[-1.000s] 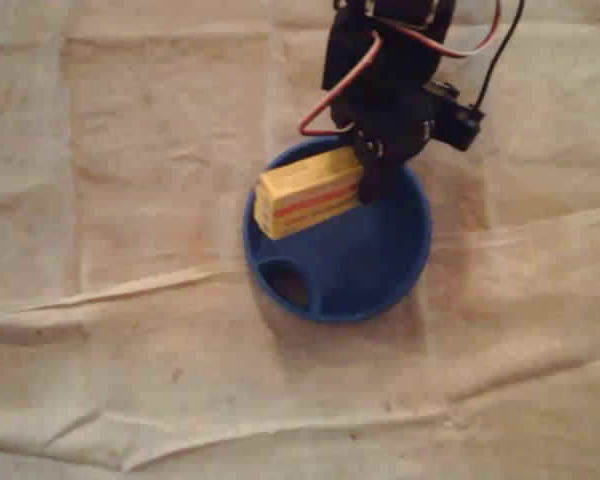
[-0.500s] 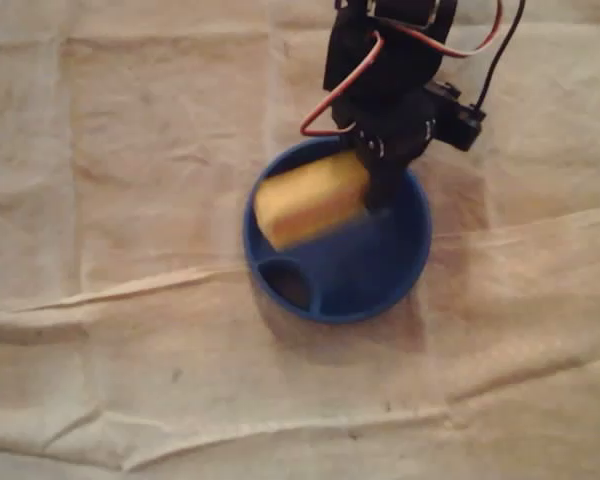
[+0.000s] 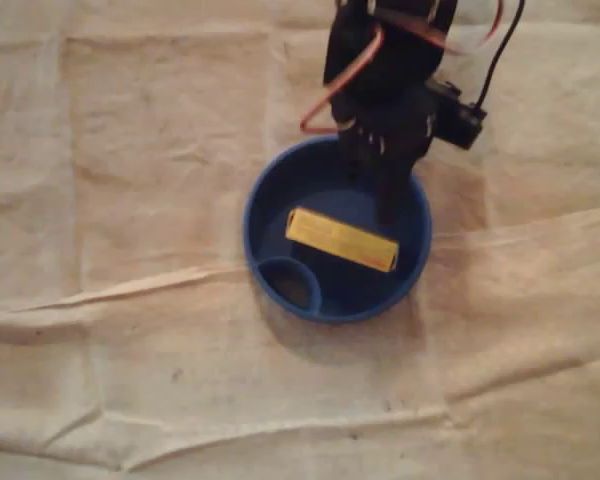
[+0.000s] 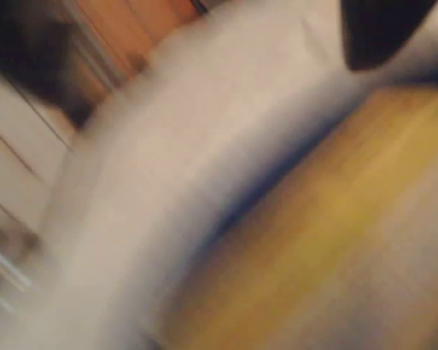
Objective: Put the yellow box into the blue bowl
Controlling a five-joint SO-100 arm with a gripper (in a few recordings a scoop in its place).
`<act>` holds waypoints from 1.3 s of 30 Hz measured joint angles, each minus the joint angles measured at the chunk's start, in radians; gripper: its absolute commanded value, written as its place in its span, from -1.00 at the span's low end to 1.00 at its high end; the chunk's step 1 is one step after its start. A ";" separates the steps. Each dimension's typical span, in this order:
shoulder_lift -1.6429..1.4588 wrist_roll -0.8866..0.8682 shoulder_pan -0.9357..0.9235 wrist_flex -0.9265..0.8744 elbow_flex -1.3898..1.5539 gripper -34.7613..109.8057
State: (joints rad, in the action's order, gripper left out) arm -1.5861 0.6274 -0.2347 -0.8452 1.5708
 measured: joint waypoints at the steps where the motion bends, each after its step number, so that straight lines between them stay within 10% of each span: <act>1: -0.020 0.000 -0.008 0.000 0.000 -0.54; 39: -1.054 -0.357 -0.048 -0.690 -0.002 -0.52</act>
State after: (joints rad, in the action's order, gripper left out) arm -2.6400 0.2700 -0.2823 -1.5355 1.5693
